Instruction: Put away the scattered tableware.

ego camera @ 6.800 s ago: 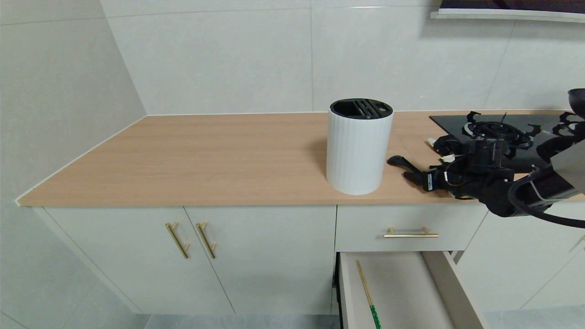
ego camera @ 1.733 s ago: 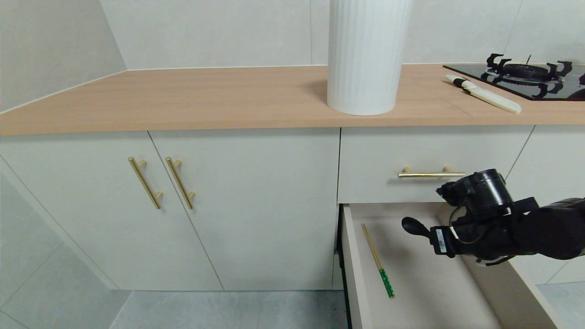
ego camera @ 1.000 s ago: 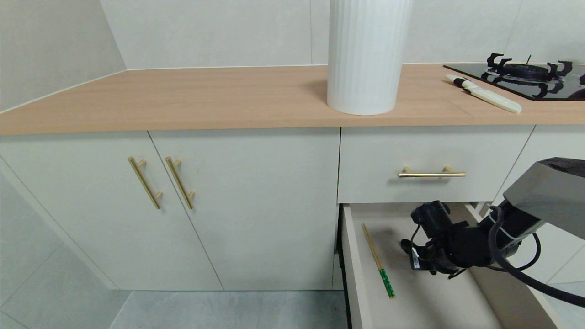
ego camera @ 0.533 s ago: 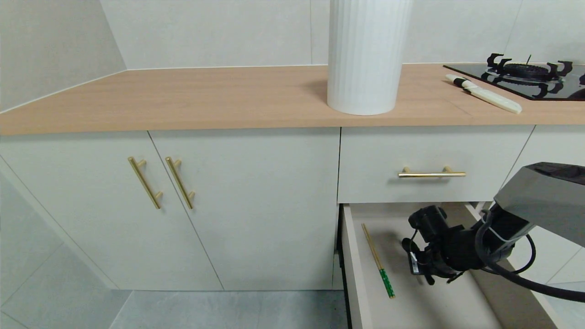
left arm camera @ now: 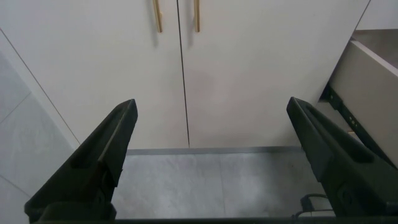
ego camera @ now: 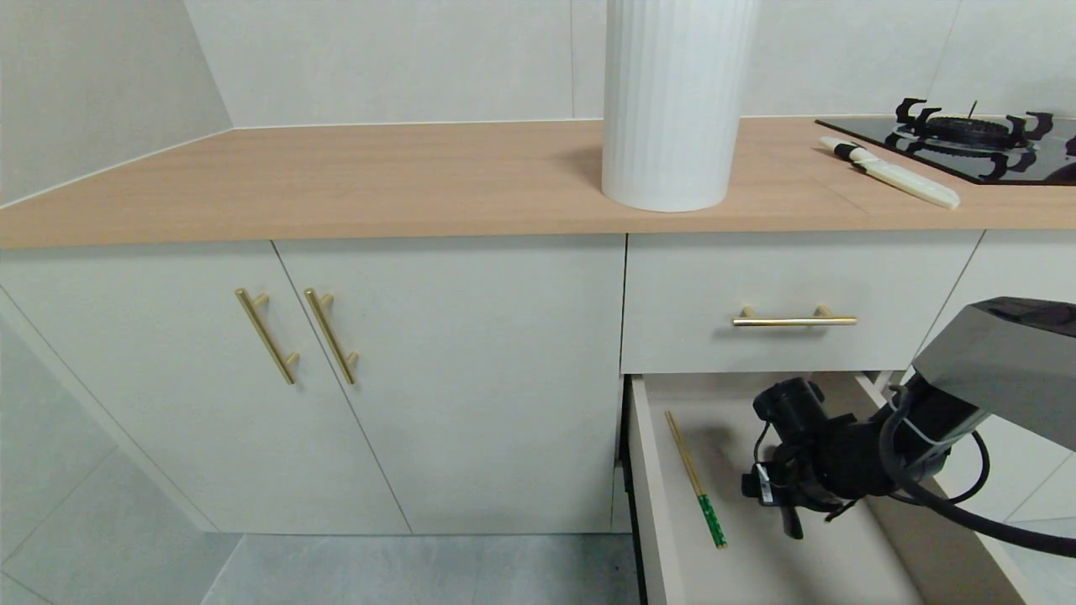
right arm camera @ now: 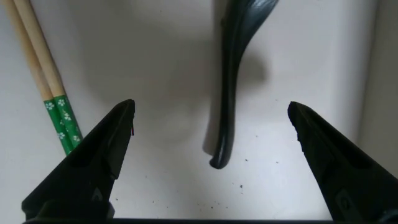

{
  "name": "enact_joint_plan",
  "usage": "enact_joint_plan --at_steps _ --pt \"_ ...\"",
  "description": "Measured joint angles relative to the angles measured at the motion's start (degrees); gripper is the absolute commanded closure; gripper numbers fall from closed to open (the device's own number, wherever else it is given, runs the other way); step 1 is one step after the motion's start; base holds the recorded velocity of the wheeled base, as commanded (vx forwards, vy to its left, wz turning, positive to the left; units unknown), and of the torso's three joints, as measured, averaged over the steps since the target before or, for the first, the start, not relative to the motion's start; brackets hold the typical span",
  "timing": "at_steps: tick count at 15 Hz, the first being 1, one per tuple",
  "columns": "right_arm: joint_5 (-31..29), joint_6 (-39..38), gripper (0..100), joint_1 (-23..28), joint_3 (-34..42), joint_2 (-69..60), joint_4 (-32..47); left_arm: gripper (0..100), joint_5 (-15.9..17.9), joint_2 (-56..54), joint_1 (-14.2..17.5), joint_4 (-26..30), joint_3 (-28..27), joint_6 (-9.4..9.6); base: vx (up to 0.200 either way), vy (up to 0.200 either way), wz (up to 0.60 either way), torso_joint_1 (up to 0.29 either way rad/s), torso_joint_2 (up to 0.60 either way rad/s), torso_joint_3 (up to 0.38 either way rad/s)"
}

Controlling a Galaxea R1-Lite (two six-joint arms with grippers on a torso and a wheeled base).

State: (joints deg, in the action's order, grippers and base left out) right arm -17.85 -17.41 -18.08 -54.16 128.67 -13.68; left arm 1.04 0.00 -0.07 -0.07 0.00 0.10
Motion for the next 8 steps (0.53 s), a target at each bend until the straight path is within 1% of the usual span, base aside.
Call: enact_joint_plan --at_steps 5,8 --pt "0.4 0.7 0 0.0 2.4 -6.4 1.8 0 0.0 0.0 0.0 0.0 0.0 -0.02 0.0 0.0 0.0 0.0 0.0 0.0" --pt "3.3 0.7 0 -0.4 3.0 -14.1 9.1 0 0.0 0.0 0.0 0.0 0.0 0.0 0.0 0.0 0.0 0.0 0.0 0.0"
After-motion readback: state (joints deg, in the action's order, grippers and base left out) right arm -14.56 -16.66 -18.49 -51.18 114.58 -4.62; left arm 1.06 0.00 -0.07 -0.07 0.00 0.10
